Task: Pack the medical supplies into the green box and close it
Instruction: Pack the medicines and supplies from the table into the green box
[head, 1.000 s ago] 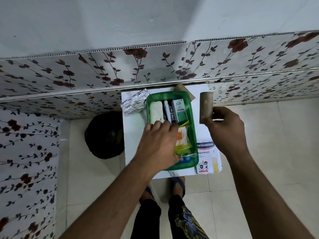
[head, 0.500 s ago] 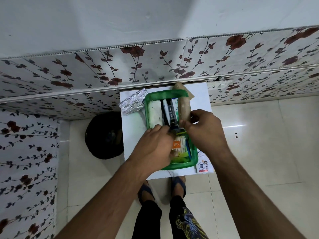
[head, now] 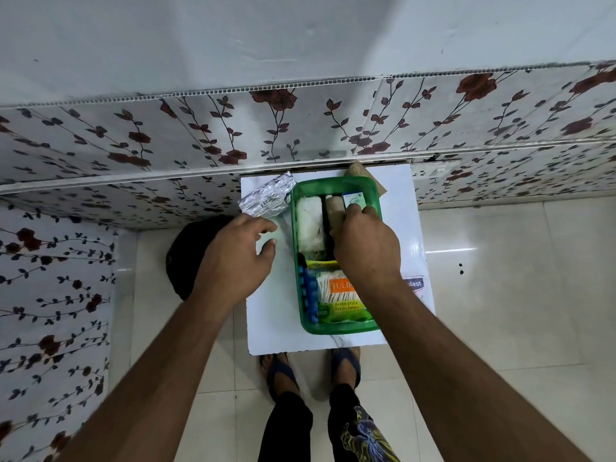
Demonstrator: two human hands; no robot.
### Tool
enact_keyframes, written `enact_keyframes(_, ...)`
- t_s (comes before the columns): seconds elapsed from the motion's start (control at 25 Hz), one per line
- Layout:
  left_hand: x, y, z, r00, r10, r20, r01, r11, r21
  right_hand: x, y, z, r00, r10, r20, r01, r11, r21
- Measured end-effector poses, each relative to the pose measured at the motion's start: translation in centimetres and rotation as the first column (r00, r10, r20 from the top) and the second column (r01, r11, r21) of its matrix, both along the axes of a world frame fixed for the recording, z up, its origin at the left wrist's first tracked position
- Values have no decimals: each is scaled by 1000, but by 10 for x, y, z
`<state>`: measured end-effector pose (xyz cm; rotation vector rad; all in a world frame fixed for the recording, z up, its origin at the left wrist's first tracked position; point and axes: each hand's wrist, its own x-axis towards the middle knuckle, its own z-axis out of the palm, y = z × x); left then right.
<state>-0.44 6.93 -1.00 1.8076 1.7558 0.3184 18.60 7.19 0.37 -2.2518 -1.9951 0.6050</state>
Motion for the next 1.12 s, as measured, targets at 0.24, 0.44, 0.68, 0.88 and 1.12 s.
enact_keyframes(0.24,-12,20,-16,995,95,41,-96,995,37,44,20,20,942,-267,-204,310,924,224)
enact_keyframes(0.44,-13,70,-48,986,16,-168,-10,999,34,93,79,-34,935,-337,-112,328,940,-95)
enact_keyframes(0.68,-7,85,-67,944,-117,-310,106,993,-51,89,108,-59,955,-247,-166,211,955,-207)
enact_keyframes(0.88,-9,90,-66,988,36,-147,-41,999,-33,91,107,-66,985,-98,-142,61,967,-246)
enact_keyframes(1.12,-27,67,-6,956,290,-46,-292,956,-39,103,74,-26,952,-270,-144,244,953,-177)
